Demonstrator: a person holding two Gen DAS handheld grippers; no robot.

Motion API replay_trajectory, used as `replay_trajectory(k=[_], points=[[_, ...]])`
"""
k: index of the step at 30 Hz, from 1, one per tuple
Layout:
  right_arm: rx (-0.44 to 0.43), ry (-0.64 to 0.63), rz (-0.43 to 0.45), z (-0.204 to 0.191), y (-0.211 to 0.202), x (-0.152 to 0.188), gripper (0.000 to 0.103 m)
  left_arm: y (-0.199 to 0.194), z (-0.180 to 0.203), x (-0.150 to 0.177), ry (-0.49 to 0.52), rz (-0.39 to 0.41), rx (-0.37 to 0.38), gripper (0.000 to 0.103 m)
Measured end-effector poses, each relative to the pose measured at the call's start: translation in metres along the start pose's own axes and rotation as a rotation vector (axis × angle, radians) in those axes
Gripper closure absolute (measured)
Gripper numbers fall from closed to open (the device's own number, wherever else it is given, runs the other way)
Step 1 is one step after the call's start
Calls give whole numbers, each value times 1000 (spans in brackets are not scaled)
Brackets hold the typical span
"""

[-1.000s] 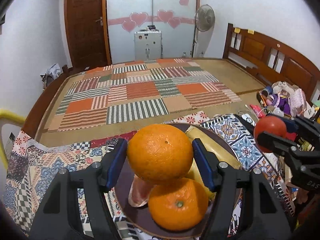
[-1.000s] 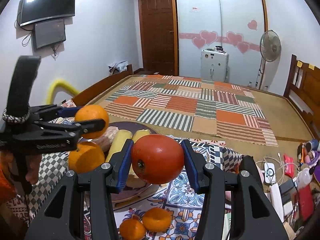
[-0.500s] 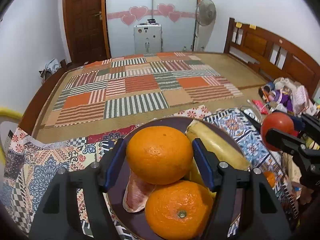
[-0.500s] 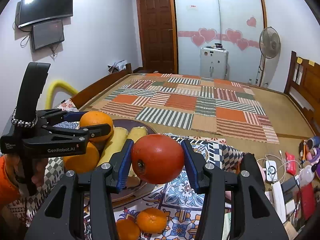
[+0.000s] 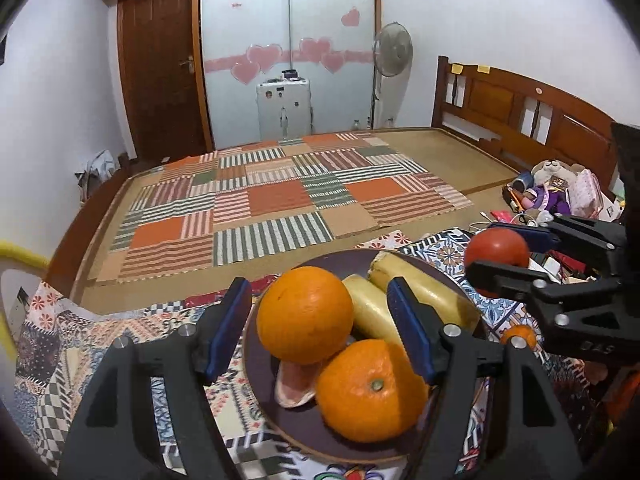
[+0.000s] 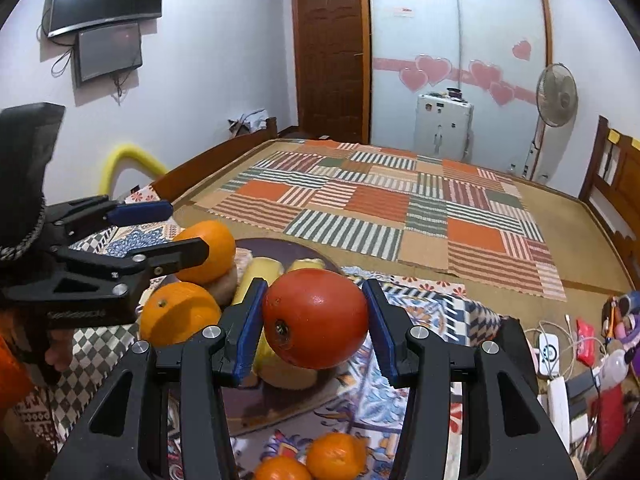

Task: Organize fruits
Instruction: 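Lower the orange onto the plate with the left tool while the right tool sets the tomato there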

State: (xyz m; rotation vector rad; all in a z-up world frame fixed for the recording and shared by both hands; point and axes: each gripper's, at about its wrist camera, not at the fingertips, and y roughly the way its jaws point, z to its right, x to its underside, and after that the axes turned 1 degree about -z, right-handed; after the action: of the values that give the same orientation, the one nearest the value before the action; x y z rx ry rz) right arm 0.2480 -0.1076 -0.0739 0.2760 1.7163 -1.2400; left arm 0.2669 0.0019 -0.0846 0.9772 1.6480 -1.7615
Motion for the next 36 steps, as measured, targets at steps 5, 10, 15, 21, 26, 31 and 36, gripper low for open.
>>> replay_trajectory(k=[5,10,15,21,26,31,36], points=[[-10,-38,-31,-14,16,-6,58,0,-21,7,-44,-19,-4,33],[-10,-44,-53,-16,26,-5,58,24,-45,1,-78,-59,-23,33],[-35,-18,-61,-9,26,-4,58,64,-66,2,-101,-134,-63,38],[-19,-29,-61,-13,30,-8,58,61,-76,7,-155,-111,-16,39],[-26,-27,-71,-13,33,-11,58,46,-65,11,-122,-100,11,39],[-27,-36,-78,-16,36,-12,58,34,-44,13,-71,-104,99,39],[-27,-35,-78,-15,37,-12,57,44,-37,15,-53,-139,81,37]])
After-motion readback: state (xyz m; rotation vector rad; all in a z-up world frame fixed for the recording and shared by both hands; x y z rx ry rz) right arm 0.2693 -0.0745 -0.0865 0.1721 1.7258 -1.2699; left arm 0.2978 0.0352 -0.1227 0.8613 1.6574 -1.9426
